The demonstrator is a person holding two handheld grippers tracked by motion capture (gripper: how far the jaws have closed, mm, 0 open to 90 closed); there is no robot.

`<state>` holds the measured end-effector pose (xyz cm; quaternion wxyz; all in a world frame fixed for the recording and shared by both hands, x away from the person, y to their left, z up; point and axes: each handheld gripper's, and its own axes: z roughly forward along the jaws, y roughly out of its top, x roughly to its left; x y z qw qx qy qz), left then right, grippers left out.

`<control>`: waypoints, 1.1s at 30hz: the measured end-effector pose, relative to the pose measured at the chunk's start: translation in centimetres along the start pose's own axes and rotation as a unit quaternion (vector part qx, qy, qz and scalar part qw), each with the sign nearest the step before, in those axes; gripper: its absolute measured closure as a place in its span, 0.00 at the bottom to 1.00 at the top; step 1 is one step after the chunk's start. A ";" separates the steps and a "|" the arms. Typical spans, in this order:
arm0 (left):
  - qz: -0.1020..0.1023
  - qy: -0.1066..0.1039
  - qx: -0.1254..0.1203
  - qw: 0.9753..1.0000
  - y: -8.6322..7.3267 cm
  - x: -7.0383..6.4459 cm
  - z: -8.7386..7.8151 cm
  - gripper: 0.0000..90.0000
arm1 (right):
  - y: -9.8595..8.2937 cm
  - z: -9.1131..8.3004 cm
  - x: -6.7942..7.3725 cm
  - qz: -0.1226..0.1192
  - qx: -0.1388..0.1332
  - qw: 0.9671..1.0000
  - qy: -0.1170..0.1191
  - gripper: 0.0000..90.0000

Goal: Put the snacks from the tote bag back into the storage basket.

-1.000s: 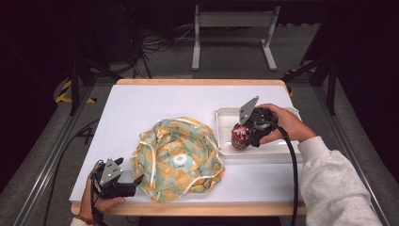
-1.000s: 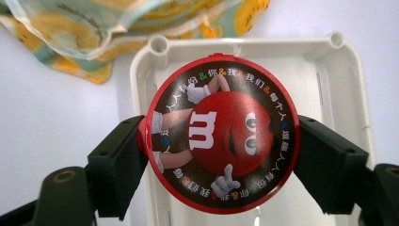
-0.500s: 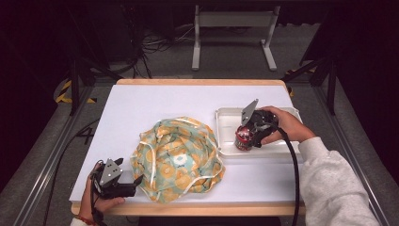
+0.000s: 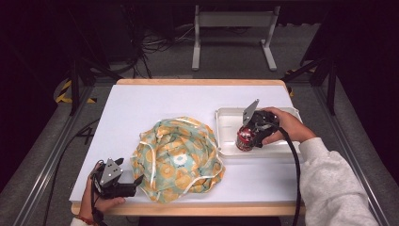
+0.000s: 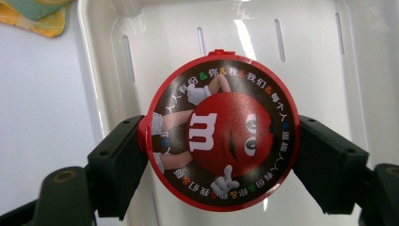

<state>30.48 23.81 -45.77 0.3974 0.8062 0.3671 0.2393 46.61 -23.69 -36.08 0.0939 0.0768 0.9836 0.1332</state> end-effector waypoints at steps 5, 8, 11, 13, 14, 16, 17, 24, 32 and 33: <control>0.001 0.000 0.000 1.000 0.0 0.0 0.0 0.08 | 0.0 0.0 0.0 0.000 -0.001 1.000 0.005 0.26; 0.000 0.000 0.000 1.000 0.0 0.0 0.0 0.08 | 0.0 0.0 0.0 0.002 -0.002 1.000 0.005 0.26; 0.002 0.000 0.000 1.000 0.0 0.0 0.0 0.08 | 0.0 0.0 0.1 0.003 -0.004 1.000 0.004 0.26; 0.001 0.000 0.001 1.000 0.0 0.0 0.0 0.08 | 0.0 0.0 0.0 0.003 -0.004 1.000 0.005 0.26; 0.002 0.001 0.001 1.000 0.0 0.0 0.0 0.08 | 0.0 0.0 0.0 0.003 -0.004 1.000 0.003 0.26; 0.002 0.000 0.000 1.000 0.0 0.0 0.1 0.08 | 0.0 0.0 0.0 0.004 -0.003 1.000 0.004 0.26; 0.002 0.000 0.001 1.000 0.0 0.0 0.0 0.08 | 0.0 -0.1 0.1 0.005 -0.002 1.000 0.002 0.26; 0.005 0.000 0.002 1.000 0.0 0.0 0.1 0.08 | 0.1 -0.8 0.3 0.005 -0.023 1.000 -0.006 0.25; 0.004 0.000 0.002 1.000 0.0 0.0 0.1 0.08 | 0.2 -1.2 0.6 0.005 -0.023 1.000 -0.018 0.25; 0.004 0.000 0.002 1.000 0.0 0.0 0.1 0.08 | 0.2 -1.2 0.6 0.005 -0.023 1.000 -0.018 0.25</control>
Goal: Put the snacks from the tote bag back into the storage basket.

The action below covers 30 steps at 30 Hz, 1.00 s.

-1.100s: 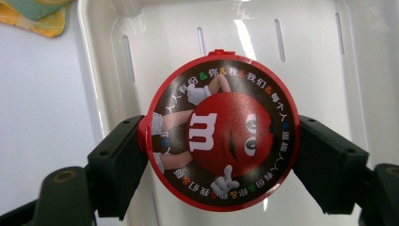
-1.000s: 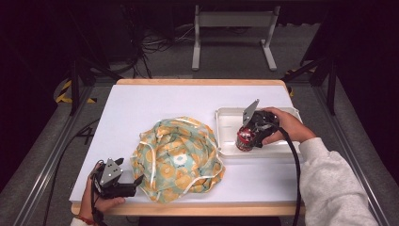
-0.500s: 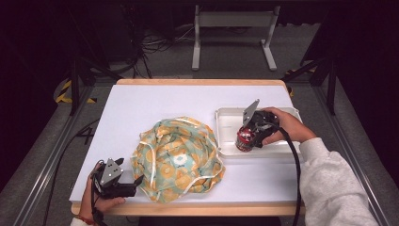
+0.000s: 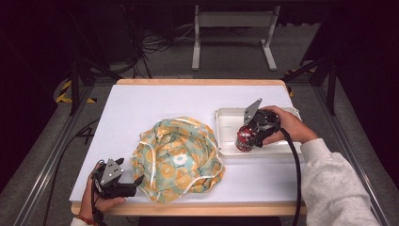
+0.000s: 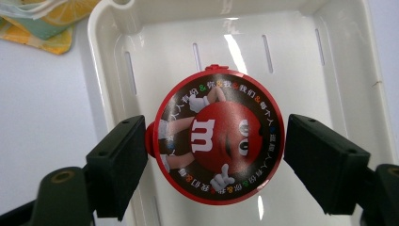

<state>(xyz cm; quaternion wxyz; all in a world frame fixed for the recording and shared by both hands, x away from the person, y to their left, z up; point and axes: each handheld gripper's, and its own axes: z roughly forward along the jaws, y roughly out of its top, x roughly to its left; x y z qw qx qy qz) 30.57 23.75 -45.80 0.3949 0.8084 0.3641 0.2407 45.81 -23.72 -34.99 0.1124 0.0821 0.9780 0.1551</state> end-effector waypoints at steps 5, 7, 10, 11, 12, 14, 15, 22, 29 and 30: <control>0.001 0.000 -0.001 1.000 0.0 0.0 0.0 0.08 | -0.1 -0.4 0.2 0.004 -0.010 1.000 -0.008 0.25; 0.001 0.000 0.000 1.000 0.0 0.0 0.0 0.08 | -0.1 -0.6 0.3 0.007 -0.016 1.000 -0.011 0.25; 0.001 -0.002 -0.001 1.000 0.0 0.0 0.0 0.08 | -0.2 -1.1 0.4 0.016 -0.031 0.999 -0.016 0.23; 0.002 -0.002 0.000 1.000 0.0 0.0 0.0 0.08 | -0.2 -1.2 0.5 0.018 -0.037 0.999 -0.021 0.23; 0.001 -0.002 0.000 1.000 0.0 0.0 0.0 0.08 | -0.2 -1.3 0.6 0.023 -0.042 0.999 -0.021 0.23; 0.001 -0.002 -0.001 1.000 0.0 0.0 0.0 0.08 | -0.2 -1.4 0.7 0.025 -0.043 0.998 -0.024 0.23; 0.001 -0.002 -0.001 1.000 0.0 0.0 0.0 0.08 | -0.2 -1.5 0.8 0.028 -0.047 0.998 -0.026 0.23; 0.002 -0.002 -0.001 1.000 0.1 -0.1 0.0 0.08 | -0.3 -2.1 1.5 0.037 -0.059 0.996 -0.048 0.25; 0.001 -0.003 -0.001 1.000 0.0 -0.1 0.0 0.08 | -1.1 -2.3 2.2 0.043 -0.065 0.995 -0.066 0.22; 0.001 -0.004 -0.001 1.000 0.0 -0.1 0.0 0.08 | -1.3 -2.3 2.3 0.047 -0.068 0.994 -0.066 0.21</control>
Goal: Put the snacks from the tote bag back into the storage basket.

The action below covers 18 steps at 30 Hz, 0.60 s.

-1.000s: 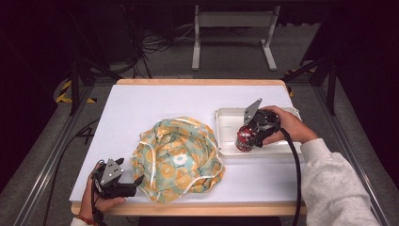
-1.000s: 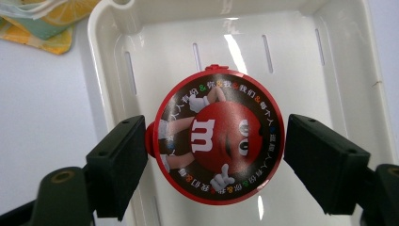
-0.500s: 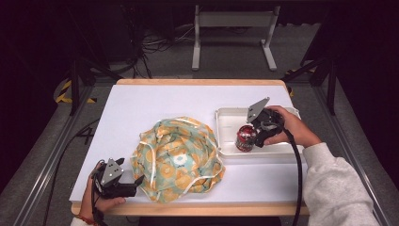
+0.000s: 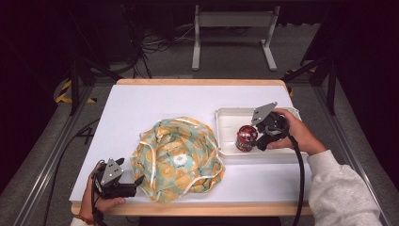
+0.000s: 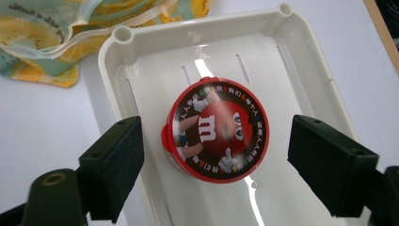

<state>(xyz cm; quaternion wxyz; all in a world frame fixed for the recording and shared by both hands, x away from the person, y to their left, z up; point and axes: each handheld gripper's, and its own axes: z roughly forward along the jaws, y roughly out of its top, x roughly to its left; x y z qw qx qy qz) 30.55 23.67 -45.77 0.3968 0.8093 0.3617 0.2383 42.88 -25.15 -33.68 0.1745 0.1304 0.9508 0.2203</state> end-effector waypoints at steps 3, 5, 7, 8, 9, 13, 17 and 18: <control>0.002 0.000 0.000 1.000 0.0 0.0 0.0 0.08 | -0.5 -0.2 0.1 0.007 -0.004 1.000 -0.008 0.20; 0.002 0.001 0.001 1.000 0.0 0.0 0.0 0.08 | -0.8 -0.5 0.2 0.013 -0.010 1.000 -0.006 0.19; 0.001 0.001 0.001 1.000 0.0 0.0 0.0 0.08 | -1.2 -0.6 0.4 0.017 -0.015 1.000 -0.011 0.18; 0.001 0.002 0.002 1.000 0.0 0.0 0.0 0.08 | -1.4 -0.7 0.4 0.020 -0.016 1.000 -0.009 0.17; 0.001 0.001 0.002 1.000 0.0 0.0 0.0 0.08 | -1.6 -0.8 0.5 0.022 -0.019 1.000 -0.009 0.17; 0.002 0.001 0.001 1.000 0.0 0.0 0.0 0.08 | -2.3 -0.9 0.8 0.031 -0.022 0.999 -0.015 0.16; 0.002 0.001 0.001 1.000 0.0 0.0 0.0 0.08 | -3.0 -1.0 1.1 0.036 -0.022 0.999 -0.020 0.16; 0.002 0.001 0.001 1.000 0.0 0.0 0.0 0.08 | -3.3 -0.9 1.2 0.038 -0.020 0.999 -0.023 0.17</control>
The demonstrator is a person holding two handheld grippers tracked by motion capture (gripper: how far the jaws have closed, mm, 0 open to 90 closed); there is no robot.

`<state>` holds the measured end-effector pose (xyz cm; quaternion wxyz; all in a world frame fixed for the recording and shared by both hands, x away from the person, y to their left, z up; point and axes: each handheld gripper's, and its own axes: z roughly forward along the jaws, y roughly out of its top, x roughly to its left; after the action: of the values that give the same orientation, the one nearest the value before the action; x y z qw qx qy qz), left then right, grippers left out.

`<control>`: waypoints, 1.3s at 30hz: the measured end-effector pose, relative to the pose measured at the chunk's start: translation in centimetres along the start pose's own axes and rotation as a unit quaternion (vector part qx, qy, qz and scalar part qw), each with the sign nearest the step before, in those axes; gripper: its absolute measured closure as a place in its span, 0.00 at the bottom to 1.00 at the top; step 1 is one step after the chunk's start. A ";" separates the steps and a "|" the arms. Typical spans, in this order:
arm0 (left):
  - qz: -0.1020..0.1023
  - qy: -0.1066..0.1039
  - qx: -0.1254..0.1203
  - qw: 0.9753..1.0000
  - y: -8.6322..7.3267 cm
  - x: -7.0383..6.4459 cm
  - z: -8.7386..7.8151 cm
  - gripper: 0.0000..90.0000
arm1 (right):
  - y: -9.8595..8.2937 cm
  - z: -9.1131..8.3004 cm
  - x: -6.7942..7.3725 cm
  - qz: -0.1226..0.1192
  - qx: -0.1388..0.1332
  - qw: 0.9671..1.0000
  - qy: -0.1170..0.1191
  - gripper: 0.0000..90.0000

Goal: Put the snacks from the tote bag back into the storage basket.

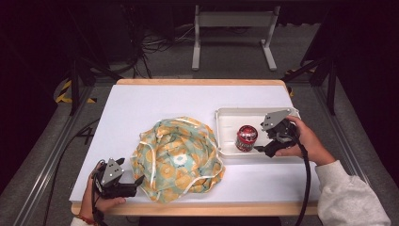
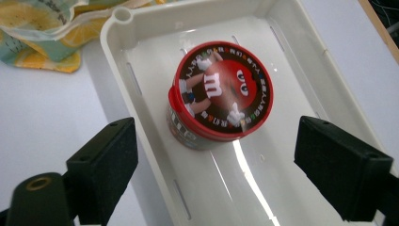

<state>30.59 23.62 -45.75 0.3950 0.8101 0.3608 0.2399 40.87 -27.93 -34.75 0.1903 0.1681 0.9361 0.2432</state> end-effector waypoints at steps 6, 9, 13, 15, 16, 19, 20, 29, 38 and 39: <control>0.000 0.000 0.001 1.000 0.0 0.0 0.0 0.08 | -1.3 0.1 0.6 0.005 0.002 1.000 -0.008 0.16; 0.000 -0.002 0.002 1.000 0.0 -0.1 0.0 0.08 | -2.0 0.1 0.8 0.008 0.000 1.000 -0.007 0.16; 0.001 -0.002 0.001 1.000 0.0 -0.1 0.1 0.08 | -2.6 -0.1 1.2 0.013 -0.007 1.000 -0.013 0.16; 0.001 -0.002 0.001 1.000 0.0 0.0 0.0 0.08 | -2.8 -0.2 1.3 0.016 -0.008 1.000 -0.014 0.15; 0.001 -0.002 0.001 1.000 0.0 0.0 0.0 0.08 | -2.8 -0.2 1.3 0.016 -0.008 1.000 -0.014 0.15; 0.001 0.000 0.002 1.000 0.0 0.0 0.0 0.08 | -3.4 -0.2 1.9 0.018 -0.015 0.999 -0.032 0.13; 0.002 0.000 0.001 1.000 0.0 0.0 0.0 0.08 | -3.5 -0.2 2.0 0.019 -0.018 0.999 -0.030 0.13; 0.000 0.000 0.002 1.000 0.0 -0.1 0.0 0.08 | -5.5 -0.5 3.2 0.039 -0.035 0.998 -0.047 0.10; 0.003 0.000 0.000 1.000 0.0 -0.1 0.0 0.08 | -7.7 -0.5 4.2 0.054 -0.046 0.994 -0.078 0.08; 0.003 0.000 0.001 1.000 0.0 -0.1 0.0 0.08 | -8.0 -0.5 4.4 0.052 -0.049 0.994 -0.082 0.08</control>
<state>30.54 23.55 -45.72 0.3936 0.8114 0.3586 0.2410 35.04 -32.93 -39.66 0.2619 0.2261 0.8942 0.2840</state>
